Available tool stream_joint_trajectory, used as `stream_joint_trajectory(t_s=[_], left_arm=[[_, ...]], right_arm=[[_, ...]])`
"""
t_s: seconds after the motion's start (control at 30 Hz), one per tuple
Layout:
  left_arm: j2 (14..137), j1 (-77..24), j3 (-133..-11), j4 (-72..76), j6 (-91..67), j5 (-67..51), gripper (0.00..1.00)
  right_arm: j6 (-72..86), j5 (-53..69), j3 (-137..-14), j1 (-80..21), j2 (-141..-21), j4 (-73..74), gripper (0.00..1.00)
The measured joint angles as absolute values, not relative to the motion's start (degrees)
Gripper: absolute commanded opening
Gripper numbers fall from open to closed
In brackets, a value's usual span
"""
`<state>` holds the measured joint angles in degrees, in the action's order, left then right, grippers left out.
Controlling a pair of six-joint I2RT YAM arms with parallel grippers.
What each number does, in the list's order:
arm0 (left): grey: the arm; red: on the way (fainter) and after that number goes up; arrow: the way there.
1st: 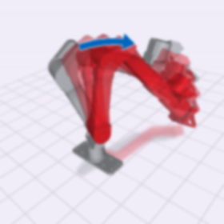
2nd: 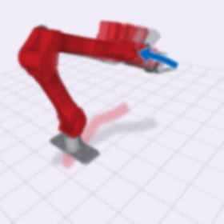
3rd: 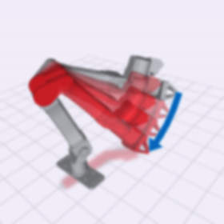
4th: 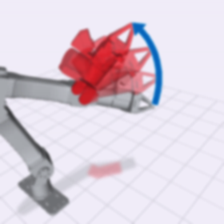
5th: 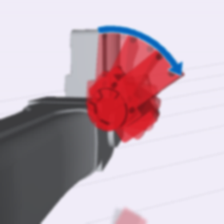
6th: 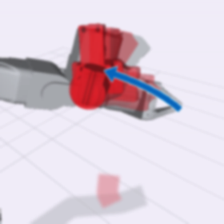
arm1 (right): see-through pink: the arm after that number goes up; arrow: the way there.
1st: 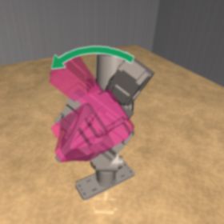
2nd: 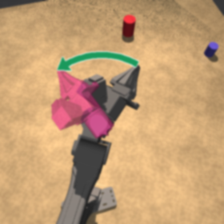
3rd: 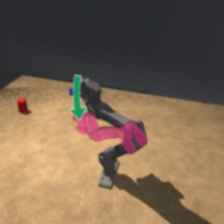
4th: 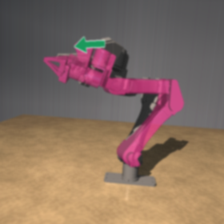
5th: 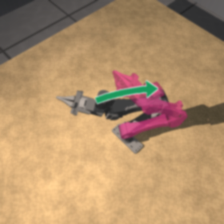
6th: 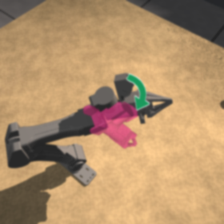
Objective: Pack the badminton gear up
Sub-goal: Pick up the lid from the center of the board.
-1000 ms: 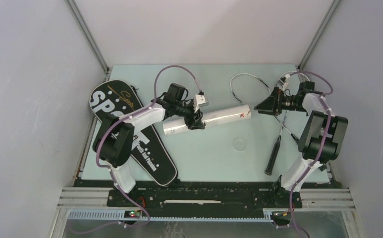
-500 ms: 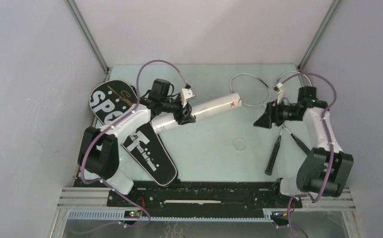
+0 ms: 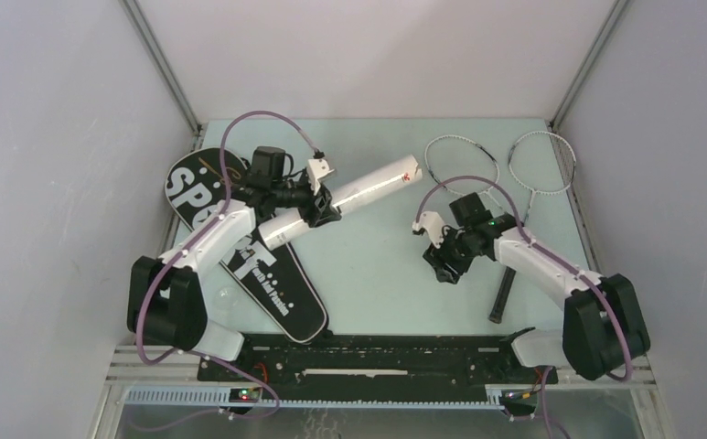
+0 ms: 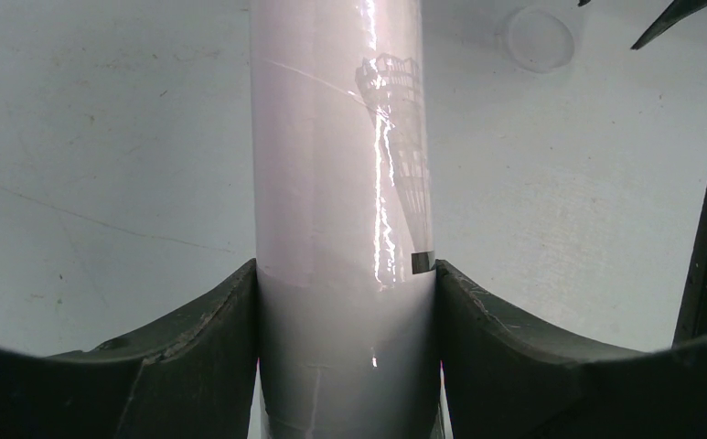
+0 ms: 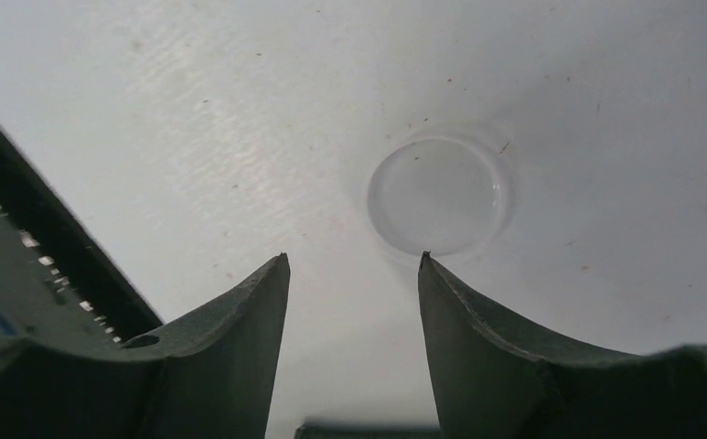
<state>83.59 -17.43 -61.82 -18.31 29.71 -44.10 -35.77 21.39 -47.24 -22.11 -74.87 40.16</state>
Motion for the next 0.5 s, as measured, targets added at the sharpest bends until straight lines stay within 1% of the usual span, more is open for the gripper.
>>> stream_joint_trajectory(t_s=[0.27, 0.5], left_arm=[[82.7, -16.8, -61.6, -18.3, 28.9, -44.1, 0.37], [82.7, -16.7, -61.6, -18.1, 28.4, -44.1, 0.37]], right_arm=[[-35.8, 12.7, -47.1, -28.1, -82.4, 35.2, 0.58], [-36.3, 10.2, -47.1, -29.0, -85.0, 33.8, 0.53]])
